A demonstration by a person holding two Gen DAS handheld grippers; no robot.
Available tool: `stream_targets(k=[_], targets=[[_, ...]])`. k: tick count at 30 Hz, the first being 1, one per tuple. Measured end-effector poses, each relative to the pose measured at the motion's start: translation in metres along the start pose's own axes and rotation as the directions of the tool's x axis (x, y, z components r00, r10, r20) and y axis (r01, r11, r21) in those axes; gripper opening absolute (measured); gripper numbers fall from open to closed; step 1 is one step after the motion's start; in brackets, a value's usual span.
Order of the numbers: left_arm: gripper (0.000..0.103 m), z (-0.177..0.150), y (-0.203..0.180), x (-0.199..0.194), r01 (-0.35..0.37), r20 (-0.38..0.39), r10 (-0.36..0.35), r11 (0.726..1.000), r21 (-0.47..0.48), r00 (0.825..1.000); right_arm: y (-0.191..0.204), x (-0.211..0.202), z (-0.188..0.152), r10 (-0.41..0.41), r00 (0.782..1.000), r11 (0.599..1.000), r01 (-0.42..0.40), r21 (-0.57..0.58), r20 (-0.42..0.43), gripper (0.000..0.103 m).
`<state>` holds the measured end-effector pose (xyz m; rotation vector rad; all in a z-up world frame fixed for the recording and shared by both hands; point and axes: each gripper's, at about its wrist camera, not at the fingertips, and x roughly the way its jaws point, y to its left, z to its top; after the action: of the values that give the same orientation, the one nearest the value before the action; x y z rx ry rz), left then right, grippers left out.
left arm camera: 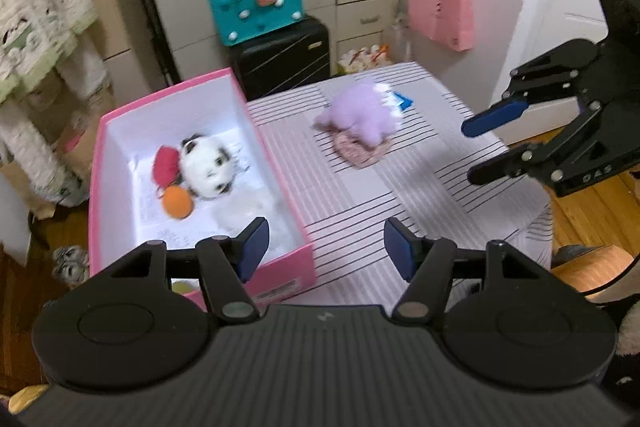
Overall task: Organize soft objects
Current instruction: 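Move both open tools back toward the lilac plush toy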
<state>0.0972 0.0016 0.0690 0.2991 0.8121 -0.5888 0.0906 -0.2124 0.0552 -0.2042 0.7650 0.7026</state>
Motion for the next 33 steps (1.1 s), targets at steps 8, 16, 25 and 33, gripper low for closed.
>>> stream_targets(k=[8, 16, 25, 33], targets=[[0.063, 0.011, -0.028, 0.017, 0.054, 0.031, -0.054, 0.999, 0.011, 0.998, -0.02, -0.014, -0.032, -0.052, 0.999, 0.999, 0.052, 0.002, -0.006, 0.056], [0.063, 0.029, -0.048, 0.05, 0.126, 0.065, -0.126, 0.992, -0.009, 0.99, -0.05, -0.011, -0.048, -0.073, 0.997, 0.997, 0.073, -0.015, -0.02, 0.06], [0.064, 0.05, -0.053, 0.101, 0.14, 0.047, -0.137, 0.987, -0.072, 0.989, -0.088, 0.007, -0.057, -0.105, 0.994, 0.994, 0.106, -0.024, 0.023, 0.067], [0.065, 0.066, -0.045, 0.15, 0.129, 0.043, -0.124, 0.978, -0.164, 0.991, -0.125, 0.041, -0.065, -0.115, 0.991, 0.993, 0.115, 0.013, 0.067, 0.07]])
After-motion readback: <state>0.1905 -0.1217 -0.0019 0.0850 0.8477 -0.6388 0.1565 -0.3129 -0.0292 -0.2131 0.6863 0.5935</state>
